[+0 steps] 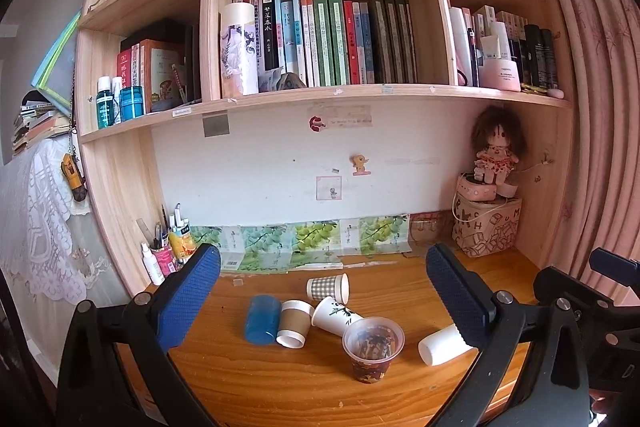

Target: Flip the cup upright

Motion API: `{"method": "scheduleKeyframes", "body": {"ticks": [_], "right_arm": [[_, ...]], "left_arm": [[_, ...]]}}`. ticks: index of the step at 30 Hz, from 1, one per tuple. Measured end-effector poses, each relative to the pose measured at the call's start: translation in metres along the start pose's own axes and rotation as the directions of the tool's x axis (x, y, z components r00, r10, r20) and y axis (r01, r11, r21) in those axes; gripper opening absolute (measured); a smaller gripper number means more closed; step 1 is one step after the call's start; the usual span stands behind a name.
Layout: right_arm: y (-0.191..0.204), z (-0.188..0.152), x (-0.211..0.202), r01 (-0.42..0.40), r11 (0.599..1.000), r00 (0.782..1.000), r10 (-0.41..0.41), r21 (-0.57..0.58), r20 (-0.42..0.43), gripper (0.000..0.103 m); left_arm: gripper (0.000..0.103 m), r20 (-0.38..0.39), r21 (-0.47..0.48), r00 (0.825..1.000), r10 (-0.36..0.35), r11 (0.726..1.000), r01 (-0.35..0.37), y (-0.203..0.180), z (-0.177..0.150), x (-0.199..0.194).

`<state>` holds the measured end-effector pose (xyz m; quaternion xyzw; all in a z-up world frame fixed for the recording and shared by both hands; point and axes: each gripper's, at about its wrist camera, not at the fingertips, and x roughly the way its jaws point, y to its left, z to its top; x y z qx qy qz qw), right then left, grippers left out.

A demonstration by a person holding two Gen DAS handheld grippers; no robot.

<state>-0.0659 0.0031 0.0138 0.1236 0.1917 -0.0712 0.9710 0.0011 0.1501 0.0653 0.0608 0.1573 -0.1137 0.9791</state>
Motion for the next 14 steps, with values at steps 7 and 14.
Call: {"method": "scheduleKeyframes", "body": {"ticks": [7,14], "right_arm": [[-0.001,-0.0003,0.0015,0.0,1.0,1.0,0.0,0.009,-0.007,0.103],[-0.003,-0.0043,0.005,-0.017,1.0,0.999,0.017,0.016,-0.048,0.103]], "left_arm": [[0.103,-0.004,0.008,1.0,-0.013,1.0,0.013,-0.0027,0.0011,-0.0007],[0.103,-0.029,-0.001,1.0,0.001,1.0,-0.002,-0.0032,-0.0032,-0.0036]]}}
